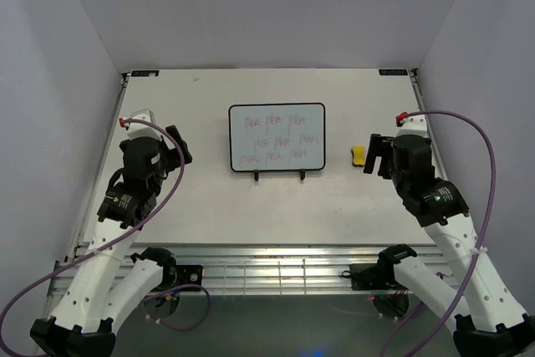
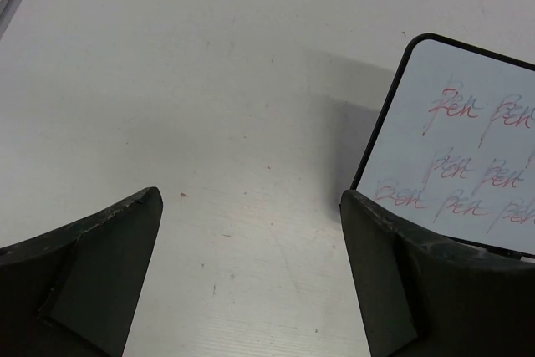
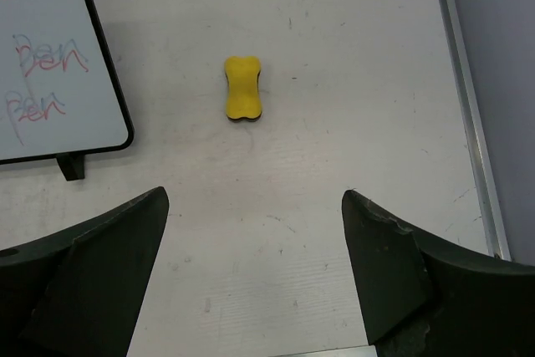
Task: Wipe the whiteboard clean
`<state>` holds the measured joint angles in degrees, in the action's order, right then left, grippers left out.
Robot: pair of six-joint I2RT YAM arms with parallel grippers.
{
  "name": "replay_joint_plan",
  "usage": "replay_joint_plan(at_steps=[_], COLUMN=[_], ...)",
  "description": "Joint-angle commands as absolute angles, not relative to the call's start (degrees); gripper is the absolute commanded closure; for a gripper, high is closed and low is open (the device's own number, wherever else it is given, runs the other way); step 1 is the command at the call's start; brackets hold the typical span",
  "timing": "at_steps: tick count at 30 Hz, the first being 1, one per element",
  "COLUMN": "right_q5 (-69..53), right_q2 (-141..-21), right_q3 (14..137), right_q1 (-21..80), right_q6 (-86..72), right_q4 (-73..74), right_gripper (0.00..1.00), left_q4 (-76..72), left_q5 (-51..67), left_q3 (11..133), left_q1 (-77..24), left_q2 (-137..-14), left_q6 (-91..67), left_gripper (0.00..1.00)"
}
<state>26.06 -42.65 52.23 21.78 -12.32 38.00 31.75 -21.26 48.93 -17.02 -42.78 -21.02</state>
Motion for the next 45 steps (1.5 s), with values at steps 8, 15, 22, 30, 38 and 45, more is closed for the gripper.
replay_joint_plan(at_steps=[8,15,22,30,38,45], right_q5=[27.25,20.76,8.01,-5.17,-5.53,-6.33], right_q2=[-42.10,-38.85,-35.86,-34.54,-33.22,-35.15], right_q3=[47.64,44.12,41.84,40.43,40.87,40.60], right_q1=[21.97,21.97,21.97,21.97,21.97,21.97], right_q6=[-14.15,-13.89,-9.50,-8.09,-7.03,-7.99], right_q4=[31.30,28.22,26.37,25.40,27.07,26.02], right_gripper=[0.10,0.10,0.10,0.10,0.10,0.10], left_q4=[24.54,12.24,1.42,-1.68,-9.22,-18.94], left_q5=[-8.02,10.09,37.27,50.18,61.42,70.04], left_q3=[50.19,52.03,61.59,67.76,65.65,65.13], left_q1=[-17.23,-17.23,-10.21,-4.31,-0.88,-0.88], left_q2=[-47.10,-56.67,-77.13,-94.03,-101.94,-109.68], left_q6=[-19.69,-21.62,-19.09,-9.06,-10.89,-20.45], left_gripper=[0.02,0.02,0.02,0.02,0.02,0.02])
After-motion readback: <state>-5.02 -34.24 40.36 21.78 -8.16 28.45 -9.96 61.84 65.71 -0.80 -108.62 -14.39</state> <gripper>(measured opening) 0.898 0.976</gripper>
